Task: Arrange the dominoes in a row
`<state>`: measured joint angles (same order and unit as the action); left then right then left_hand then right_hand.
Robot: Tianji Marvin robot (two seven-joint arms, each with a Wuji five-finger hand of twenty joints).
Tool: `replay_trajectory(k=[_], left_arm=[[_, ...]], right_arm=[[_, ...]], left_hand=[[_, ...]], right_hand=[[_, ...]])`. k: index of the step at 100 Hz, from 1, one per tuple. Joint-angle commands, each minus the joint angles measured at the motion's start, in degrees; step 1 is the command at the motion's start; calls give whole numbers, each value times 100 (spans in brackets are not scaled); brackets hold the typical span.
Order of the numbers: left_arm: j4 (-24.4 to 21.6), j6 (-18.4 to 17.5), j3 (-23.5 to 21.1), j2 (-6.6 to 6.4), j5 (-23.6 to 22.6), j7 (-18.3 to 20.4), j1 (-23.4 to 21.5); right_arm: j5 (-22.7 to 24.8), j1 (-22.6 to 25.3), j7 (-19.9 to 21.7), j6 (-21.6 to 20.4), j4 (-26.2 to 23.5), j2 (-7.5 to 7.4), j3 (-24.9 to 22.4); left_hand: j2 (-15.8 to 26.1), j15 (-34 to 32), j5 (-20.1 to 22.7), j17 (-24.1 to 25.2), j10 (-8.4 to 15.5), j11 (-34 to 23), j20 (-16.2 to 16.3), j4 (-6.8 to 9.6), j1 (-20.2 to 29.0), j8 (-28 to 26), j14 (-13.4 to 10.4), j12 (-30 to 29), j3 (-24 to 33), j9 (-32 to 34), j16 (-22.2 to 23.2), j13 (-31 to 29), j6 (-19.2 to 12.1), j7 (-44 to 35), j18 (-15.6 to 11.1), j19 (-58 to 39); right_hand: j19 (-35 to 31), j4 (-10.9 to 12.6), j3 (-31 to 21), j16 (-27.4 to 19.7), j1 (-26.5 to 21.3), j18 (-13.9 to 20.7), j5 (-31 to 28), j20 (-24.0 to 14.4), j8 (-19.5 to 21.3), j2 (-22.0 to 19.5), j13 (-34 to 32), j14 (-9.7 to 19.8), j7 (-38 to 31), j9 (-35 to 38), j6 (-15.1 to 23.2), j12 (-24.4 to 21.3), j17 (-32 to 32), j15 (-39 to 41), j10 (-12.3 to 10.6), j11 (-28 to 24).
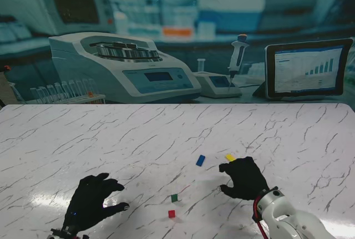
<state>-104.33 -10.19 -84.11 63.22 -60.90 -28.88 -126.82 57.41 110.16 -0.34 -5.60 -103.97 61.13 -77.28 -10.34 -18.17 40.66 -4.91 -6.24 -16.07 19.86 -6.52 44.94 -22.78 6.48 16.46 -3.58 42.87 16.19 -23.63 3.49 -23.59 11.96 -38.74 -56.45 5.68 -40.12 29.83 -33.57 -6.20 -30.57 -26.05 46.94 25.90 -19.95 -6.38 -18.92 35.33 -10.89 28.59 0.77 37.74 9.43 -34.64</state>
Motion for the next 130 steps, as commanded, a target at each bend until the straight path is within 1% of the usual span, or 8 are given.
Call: replay_trajectory(k=[1,16,32,46,60,90,130], left_arm=[[18,-144,31,25,6,24,-27],[47,-148,64,24,-2,-17,-11],[55,-165,83,21,-10,-32,-9],[77,-182,106,18,-27,-63,0],[93,-188,124,15,-36,-77,0],[117,-195,149,21,13,-76,1],[99,-211,152,17,26,-13,-1]], right_arm=[[33,145,20,39,-65,-39,-98],[68,374,-6,2,-85,-25,-418],[65,579,-210,-42,-8,6,-663],[74,691,-388,-91,93,24,-772],[44,734,-448,-107,201,32,-825],[-83,758,-414,-99,369,38,-899],[-122,666,-611,-38,655,45,-735]], left_hand=[[72,-36,49,31,80,-51,75,-8,52,-94,-149,82,-48,23,42,-147,-102,-23,2,-116],[67,-37,51,22,86,-53,76,-8,57,-96,-143,82,-47,27,43,-148,-95,-33,3,-119],[64,-42,43,29,87,-53,70,-9,57,-92,-167,81,-48,16,42,-145,-101,-34,-41,-106],[65,-47,52,22,92,-57,66,-9,62,-88,-163,80,-46,25,38,-134,-107,-38,-49,-99],[69,-53,53,25,96,-60,64,-9,62,-87,-168,78,-47,28,33,-132,-103,-43,-51,-93],[73,-58,54,21,85,-61,64,-7,67,-82,-164,76,-45,31,27,-135,-107,-50,-24,-93],[79,-59,54,21,105,-65,68,-9,70,-80,-172,76,-46,35,24,-140,-113,-61,-20,-100]], right_hand=[[81,-147,87,-50,137,-625,-11,-38,-117,-120,174,-53,61,-139,-113,-52,18,-7,64,44],[101,-204,117,-58,143,-625,27,-42,-129,-118,207,-42,57,-185,-97,-54,10,-25,58,57],[106,-234,104,-63,136,-625,56,-50,-141,-95,220,-30,57,-210,-76,-63,9,-27,61,71],[110,-262,84,-71,155,-625,79,-58,-161,-89,237,-35,70,-245,-72,-85,8,-33,67,109],[114,-285,54,-86,144,-625,78,-64,-184,-83,297,-33,78,-299,-26,-118,7,-52,77,163],[118,-315,-10,-95,88,-625,44,-74,-233,-58,293,-19,88,-262,-23,-158,7,-21,69,202],[132,-344,-118,-94,-48,-618,10,-76,-261,-39,276,-8,61,-244,-2,-162,-17,51,62,148]])
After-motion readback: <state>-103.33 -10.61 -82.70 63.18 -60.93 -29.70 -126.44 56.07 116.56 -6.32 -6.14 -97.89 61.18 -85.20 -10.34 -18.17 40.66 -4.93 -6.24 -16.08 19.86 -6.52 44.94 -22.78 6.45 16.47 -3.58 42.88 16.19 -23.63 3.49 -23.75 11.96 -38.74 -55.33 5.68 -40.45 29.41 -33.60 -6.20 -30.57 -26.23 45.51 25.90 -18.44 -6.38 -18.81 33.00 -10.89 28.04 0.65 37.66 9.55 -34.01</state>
